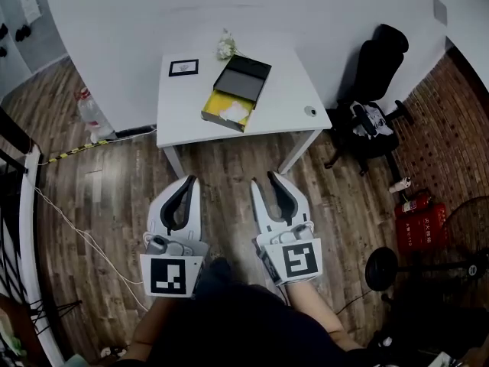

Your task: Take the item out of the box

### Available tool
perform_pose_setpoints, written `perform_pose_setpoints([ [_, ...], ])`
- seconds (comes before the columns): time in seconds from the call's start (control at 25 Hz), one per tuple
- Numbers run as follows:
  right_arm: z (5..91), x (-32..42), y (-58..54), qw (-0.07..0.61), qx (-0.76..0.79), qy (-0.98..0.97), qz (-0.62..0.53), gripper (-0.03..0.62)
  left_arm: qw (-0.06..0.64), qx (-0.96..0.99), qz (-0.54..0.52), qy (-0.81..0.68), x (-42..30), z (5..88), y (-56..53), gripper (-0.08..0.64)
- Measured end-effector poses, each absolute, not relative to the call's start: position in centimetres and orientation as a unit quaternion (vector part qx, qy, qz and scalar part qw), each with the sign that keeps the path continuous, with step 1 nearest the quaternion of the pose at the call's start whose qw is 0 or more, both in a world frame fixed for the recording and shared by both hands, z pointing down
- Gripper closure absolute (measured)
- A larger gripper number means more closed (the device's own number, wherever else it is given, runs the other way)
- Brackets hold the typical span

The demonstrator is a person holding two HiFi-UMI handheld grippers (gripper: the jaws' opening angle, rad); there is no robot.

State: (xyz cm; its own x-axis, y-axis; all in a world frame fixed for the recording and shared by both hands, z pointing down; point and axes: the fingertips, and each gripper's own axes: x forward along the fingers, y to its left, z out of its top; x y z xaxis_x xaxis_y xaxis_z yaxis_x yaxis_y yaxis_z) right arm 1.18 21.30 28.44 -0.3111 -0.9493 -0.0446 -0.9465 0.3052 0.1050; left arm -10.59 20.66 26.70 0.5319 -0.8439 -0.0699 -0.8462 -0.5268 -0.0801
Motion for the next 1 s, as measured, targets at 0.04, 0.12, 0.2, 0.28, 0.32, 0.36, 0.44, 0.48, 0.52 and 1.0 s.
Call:
perform_pose_setpoints([
  [0.04,28.4,1.2,20.1,0.013,0.591,-0.805,-0.055,0.483,0.052,-0.876,0.011,0.48,-10.6,26.7,19.4,0.549],
  [0.12,28.4,1.3,18.1,0.014,0.599,-0.799,-0.054,0.482,0.047,-0.879,0.011,0.474,-10.6,26.9,17.1,0.549],
  [0.2,28.5,1.3,16.4,0.017,0.603,-0.796,-0.053,0.476,0.039,-0.882,0.009,0.47,-10.7,27.3,15.3,0.549],
  [0.28,28.6,1.3,15.1,0.019,0.606,-0.794,-0.053,0.47,0.036,-0.884,0.006,0.467,-10.7,27.6,14.0,0.549],
  [0.32,28.6,1.3,14.6,0.019,0.607,-0.793,-0.053,0.467,0.035,-0.884,0.005,0.466,-10.8,27.8,13.4,0.549],
  [0.36,28.7,1.3,14.2,0.02,0.607,-0.792,-0.053,0.465,0.034,-0.884,0.005,0.466,-10.9,27.9,12.9,0.549],
  [0.44,28.9,1.2,13.4,0.023,0.607,-0.793,-0.053,0.463,0.034,-0.884,0.009,0.466,-11.1,28.1,12.0,0.549],
  [0.48,29.0,1.2,13.0,0.025,0.607,-0.793,-0.052,0.462,0.035,-0.884,0.01,0.466,-11.3,28.2,11.6,0.549],
  [0.52,29.0,1.1,12.5,0.025,0.607,-0.793,-0.05,0.462,0.033,-0.884,0.01,0.465,-11.3,28.4,11.2,0.549],
  [1.0,29.8,2.6,6.7,0.016,0.604,-0.795,-0.041,0.462,0.026,-0.885,0.008,0.464,-9.9,29.3,5.9,0.549],
])
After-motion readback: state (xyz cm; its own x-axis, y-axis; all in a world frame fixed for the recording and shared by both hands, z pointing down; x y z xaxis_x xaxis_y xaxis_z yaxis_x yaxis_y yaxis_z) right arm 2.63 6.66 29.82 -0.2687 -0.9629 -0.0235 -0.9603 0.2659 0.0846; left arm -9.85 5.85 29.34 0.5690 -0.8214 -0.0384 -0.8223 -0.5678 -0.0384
